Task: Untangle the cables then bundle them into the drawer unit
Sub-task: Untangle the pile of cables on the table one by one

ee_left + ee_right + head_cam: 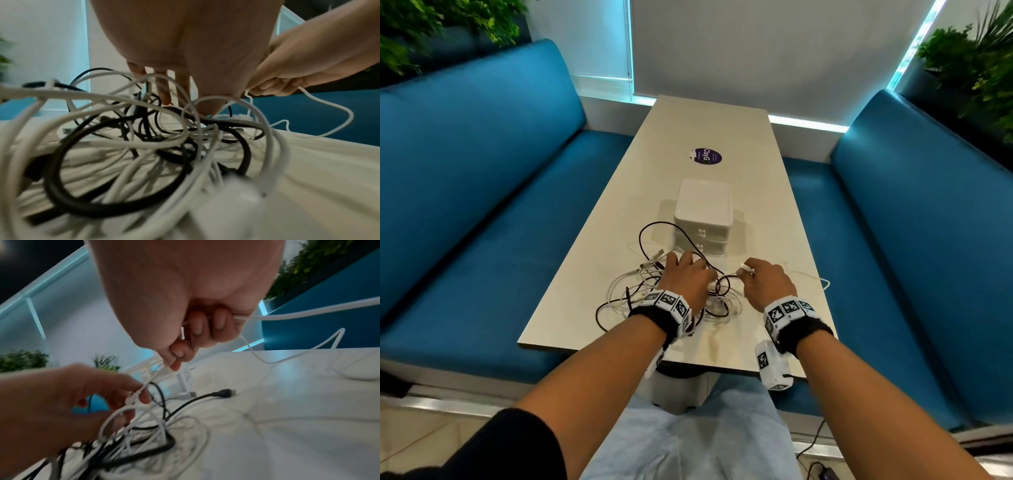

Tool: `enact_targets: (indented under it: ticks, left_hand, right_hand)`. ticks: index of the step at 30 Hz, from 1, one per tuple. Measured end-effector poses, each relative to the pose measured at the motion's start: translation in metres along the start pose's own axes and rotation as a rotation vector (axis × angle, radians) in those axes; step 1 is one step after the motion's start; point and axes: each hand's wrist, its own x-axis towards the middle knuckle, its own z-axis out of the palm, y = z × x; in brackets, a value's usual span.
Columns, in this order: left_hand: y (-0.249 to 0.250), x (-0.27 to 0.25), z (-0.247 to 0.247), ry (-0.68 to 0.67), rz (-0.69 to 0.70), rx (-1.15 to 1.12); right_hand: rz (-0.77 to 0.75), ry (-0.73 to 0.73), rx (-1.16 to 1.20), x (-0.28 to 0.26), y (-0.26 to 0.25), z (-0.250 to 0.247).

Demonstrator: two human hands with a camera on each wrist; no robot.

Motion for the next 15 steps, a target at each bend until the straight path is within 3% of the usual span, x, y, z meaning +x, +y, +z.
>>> enact_targets:
  ticks: [4, 15]
  left_hand:
    - [-0.018, -0.004, 0.002, -0.067, -0.042, -0.039]
    - [0.004, -0.007, 0.005, 0.071, 0.110, -0.227]
  right_hand:
    - [0.092, 0.057, -0.018, 0.008, 0.031, -0.021]
    - [0.050, 0.001, -0.280, -0.003, 0.034, -0.010]
